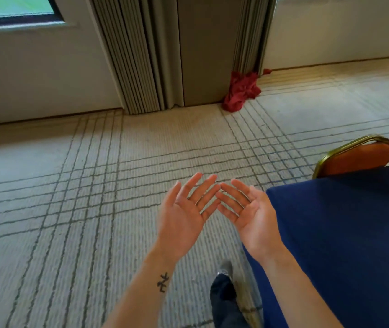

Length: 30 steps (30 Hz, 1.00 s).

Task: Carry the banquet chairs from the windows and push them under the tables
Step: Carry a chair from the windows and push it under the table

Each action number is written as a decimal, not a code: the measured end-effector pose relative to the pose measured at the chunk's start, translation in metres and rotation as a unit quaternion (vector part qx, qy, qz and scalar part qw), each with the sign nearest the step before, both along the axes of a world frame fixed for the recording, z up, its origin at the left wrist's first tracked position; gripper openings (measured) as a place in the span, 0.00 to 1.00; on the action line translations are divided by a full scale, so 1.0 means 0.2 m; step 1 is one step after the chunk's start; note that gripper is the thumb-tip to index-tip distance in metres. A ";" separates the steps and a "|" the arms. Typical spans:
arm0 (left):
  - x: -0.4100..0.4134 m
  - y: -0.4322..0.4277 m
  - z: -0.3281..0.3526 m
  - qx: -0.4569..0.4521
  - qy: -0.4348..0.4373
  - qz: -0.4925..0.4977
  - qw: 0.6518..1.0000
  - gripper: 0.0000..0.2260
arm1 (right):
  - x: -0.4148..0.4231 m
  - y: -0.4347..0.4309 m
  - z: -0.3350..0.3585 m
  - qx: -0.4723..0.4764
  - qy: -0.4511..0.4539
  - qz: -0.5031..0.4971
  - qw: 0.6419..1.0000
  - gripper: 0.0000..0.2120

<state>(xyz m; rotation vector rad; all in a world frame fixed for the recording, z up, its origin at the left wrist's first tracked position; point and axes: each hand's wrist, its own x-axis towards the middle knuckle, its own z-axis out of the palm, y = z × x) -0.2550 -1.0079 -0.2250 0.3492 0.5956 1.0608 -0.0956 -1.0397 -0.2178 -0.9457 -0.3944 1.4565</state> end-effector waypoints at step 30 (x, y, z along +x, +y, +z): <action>1.37 3.63 -0.08 -0.024 0.026 -0.129 0.991 0.26 | 1.27 3.48 -0.15 0.009 -0.015 -0.108 0.994 0.22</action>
